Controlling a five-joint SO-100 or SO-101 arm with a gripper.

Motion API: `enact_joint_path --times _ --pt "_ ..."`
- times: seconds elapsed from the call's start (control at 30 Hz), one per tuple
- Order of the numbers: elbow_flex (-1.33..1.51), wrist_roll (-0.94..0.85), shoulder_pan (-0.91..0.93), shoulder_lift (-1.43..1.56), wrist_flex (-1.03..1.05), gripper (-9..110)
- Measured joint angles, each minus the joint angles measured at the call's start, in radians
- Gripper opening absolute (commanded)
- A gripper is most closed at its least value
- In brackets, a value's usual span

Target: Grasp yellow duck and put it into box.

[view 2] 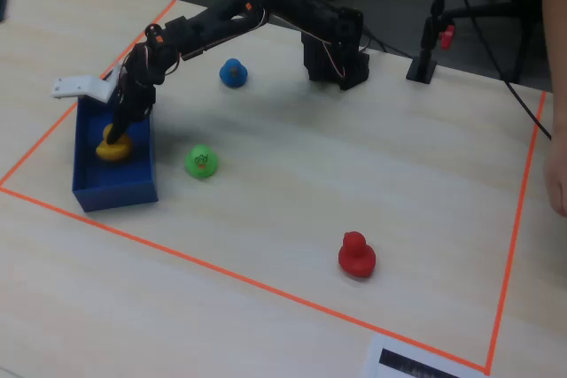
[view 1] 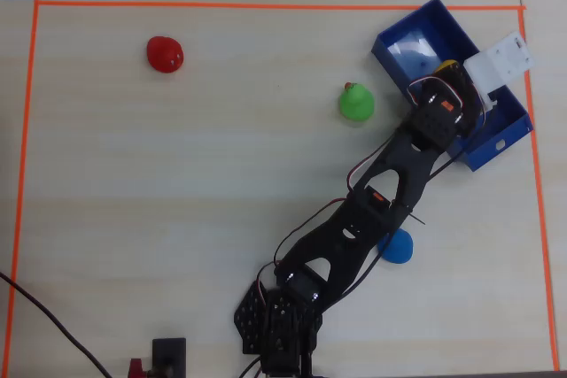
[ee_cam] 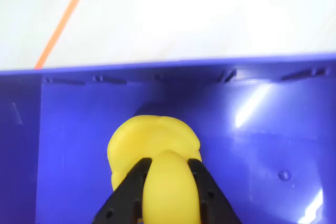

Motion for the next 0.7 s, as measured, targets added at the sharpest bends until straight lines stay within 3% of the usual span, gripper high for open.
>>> enact_joint_path --times 0.13,0.47,0.7 --pt "-0.040 -0.002 0.008 0.000 0.021 24" --pt "-0.081 0.018 -0.009 0.063 0.239 29" --pt "-0.081 0.195 -0.034 0.212 0.293 28"
